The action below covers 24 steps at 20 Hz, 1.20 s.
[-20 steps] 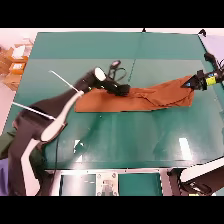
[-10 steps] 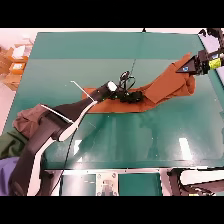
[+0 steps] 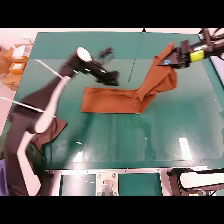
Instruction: Fold the shirts.
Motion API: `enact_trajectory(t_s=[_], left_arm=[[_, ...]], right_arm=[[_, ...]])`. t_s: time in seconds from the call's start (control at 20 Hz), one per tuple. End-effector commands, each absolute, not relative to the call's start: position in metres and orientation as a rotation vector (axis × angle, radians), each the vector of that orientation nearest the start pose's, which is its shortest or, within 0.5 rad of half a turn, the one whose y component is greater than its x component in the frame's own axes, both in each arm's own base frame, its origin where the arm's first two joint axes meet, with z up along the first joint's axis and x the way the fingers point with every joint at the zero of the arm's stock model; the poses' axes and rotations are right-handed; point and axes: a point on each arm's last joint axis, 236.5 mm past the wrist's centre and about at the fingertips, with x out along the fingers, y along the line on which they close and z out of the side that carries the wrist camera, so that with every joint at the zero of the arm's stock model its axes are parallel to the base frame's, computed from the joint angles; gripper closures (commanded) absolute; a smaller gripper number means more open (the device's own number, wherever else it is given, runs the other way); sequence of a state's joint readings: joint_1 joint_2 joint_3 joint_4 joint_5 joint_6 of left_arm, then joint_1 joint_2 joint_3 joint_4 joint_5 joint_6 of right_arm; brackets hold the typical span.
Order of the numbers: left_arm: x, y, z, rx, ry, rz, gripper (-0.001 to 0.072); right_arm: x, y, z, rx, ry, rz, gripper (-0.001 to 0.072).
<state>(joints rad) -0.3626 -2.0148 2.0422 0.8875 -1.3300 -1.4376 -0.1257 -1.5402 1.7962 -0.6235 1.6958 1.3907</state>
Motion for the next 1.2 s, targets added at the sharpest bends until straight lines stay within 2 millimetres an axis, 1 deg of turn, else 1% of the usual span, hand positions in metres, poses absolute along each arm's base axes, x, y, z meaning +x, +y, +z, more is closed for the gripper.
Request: enact_trajectory(t_s=[0.0, 0.05, 0.1, 0.15, 0.2, 0.3, 0.35, 0.4, 0.45, 0.5, 0.55, 0.6, 0.7, 0.75, 0.85, 0.9, 0.95, 1.0, 1.05, 1.1, 1.15], left_arm=[[0.456, -0.157, 0.032, 0.038, 1.468, -0.481, 0.0681], [0.454, -0.124, 0.041, 0.048, 1.481, -0.408, 0.0681], [0.457, -0.101, 0.05, 0.025, 1.465, -0.353, 0.0681], [0.46, -0.088, 0.058, -0.003, 1.445, -0.321, 0.0681], [0.463, -0.076, 0.063, -0.02, 1.428, -0.3, 0.0681], [0.465, -0.06, 0.068, -0.043, 1.414, -0.273, 0.068], [0.465, -0.055, 0.067, -0.051, 1.413, -0.264, 0.068], [0.464, -0.054, 0.067, -0.049, 1.419, -0.264, 0.0681], [0.463, -0.054, 0.066, -0.035, 1.42, -0.277, 0.068], [0.462, -0.055, 0.067, -0.032, 1.42, -0.28, 0.0681], [0.463, -0.055, 0.067, -0.03, 1.418, -0.283, 0.068], [0.463, -0.055, 0.067, -0.029, 1.417, -0.283, 0.068], [0.463, -0.055, 0.066, -0.015, 1.415, -0.295, 0.068], [0.463, -0.055, 0.067, -0.015, 1.415, -0.295, 0.068], [0.463, -0.055, 0.066, -0.012, 1.415, -0.298, 0.068], [0.463, -0.055, 0.067, -0.012, 1.415, -0.298, 0.068], [0.463, -0.055, 0.067, -0.012, 1.415, -0.298, 0.068], [0.463, -0.055, 0.066, -0.013, 1.416, -0.298, 0.0681], [0.463, -0.055, 0.067, -0.013, 1.416, -0.298, 0.068], [0.463, -0.056, 0.067, -0.016, 1.414, -0.302, 0.068], [0.463, -0.056, 0.067, -0.02, 1.414, -0.301, 0.068]], right_arm=[[0.408, 0.218, 0.18, 0.506, 1.146, 0.913, 0.0696], [0.41, 0.248, 0.169, 0.512, 1.139, 0.925, 0.0696], [0.413, 0.277, 0.154, 0.518, 1.134, 0.925, 0.0695], [0.417, 0.31, 0.134, 0.527, 1.122, 0.916, 0.0696], [0.422, 0.339, 0.113, 0.541, 1.108, 0.898, 0.0695], [0.425, 0.407, 0.063, 0.548, 1.084, 0.871, 0.0695], [0.424, 0.441, 0.034, 0.546, 1.065, 0.859, 0.0643], [0.416, 0.468, 0.009, 0.549, 1.071, 0.857, 0.037], [0.406, 0.482, -0.004, 0.533, 1.099, 0.878, 0.0137], [0.399, 0.481, -0.005, 0.497, 1.129, 0.907, 0.0136], [0.404, 0.462, 0.001, 0.434, 1.144, 0.92, 0.0136], [0.415, 0.432, 0.009, 0.391, 1.172, 0.904, 0.0136], [0.442, 0.351, 0.03, 0.412, 1.232, 0.806, 0.0136], [0.453, 0.307, 0.04, 0.427, 1.247, 0.754, 0.0146], [0.465, 0.225, 0.046, 0.482, 1.283, 0.615, 0.0146], [0.463, 0.188, 0.042, 0.514, 1.304, 0.55, 0.0146], [0.457, 0.157, 0.035, 0.549, 1.321, 0.489, 0.0146], [0.448, 0.13, 0.021, 0.585, 1.344, 0.42, 0.0146], [0.437, 0.113, 0.004, 0.629, 1.369, 0.368, 0.0144], [0.424, 0.104, -0.017, 0.668, 1.413, 0.33, 0.014], [0.413, 0.102, -0.038, 0.695, 1.453, 0.303, 0.012]])
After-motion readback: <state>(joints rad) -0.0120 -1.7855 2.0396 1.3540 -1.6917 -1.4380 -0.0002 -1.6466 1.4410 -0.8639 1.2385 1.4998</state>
